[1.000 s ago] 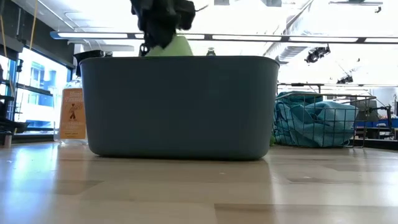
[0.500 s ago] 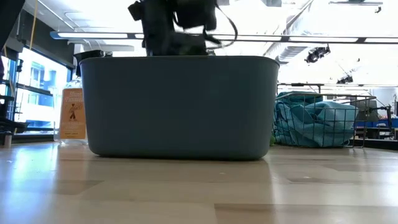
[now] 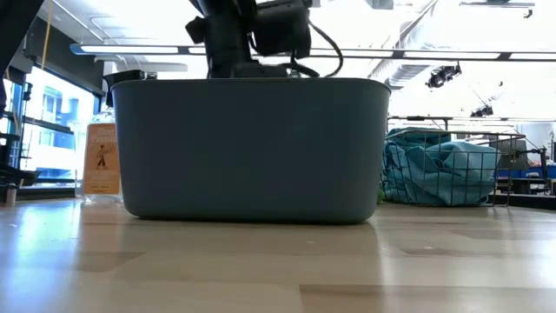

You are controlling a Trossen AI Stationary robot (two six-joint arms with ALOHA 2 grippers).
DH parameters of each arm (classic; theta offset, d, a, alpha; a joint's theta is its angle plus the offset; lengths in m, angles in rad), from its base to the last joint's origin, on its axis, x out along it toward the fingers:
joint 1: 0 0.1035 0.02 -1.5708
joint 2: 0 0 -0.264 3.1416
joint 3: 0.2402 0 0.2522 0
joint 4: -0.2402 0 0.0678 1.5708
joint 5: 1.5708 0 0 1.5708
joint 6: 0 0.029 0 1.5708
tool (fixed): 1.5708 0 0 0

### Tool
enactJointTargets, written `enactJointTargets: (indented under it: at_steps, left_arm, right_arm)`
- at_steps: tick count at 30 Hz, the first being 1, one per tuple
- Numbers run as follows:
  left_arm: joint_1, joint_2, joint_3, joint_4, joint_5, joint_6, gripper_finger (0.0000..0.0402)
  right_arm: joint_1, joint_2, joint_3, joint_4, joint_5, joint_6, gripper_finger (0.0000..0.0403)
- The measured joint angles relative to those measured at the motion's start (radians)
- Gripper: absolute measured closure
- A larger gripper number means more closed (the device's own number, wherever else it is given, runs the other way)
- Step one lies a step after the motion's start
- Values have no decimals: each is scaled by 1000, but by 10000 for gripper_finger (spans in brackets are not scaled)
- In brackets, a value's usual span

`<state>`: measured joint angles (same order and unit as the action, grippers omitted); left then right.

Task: Sort microfiber towel by color & place in baskets
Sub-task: Put the green microfiber cloth into the transparent bin

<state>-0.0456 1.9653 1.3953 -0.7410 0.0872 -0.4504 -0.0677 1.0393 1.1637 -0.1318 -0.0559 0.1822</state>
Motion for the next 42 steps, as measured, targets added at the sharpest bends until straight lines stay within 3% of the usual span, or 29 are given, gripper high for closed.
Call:
enactJointTargets:
  at_steps: [7,13,28,36,42]
  left_arm:
    - [0,-56,0,-9,-1,78,223]
    - [7,-91,0,-20,1,88,179]
    - [12,-100,0,-26,13,96,169]
    - [43,-146,0,-41,158,89,169]
    - [66,-229,-1,-70,169,126,169]
  right_arm:
    - [0,1,0,-11,0,0,229]
    - [0,1,0,-16,0,0,229]
    - [1,1,0,-28,0,22,229]
    - [1,1,0,-30,0,22,229]
    - [1,1,0,-30,0,22,229]
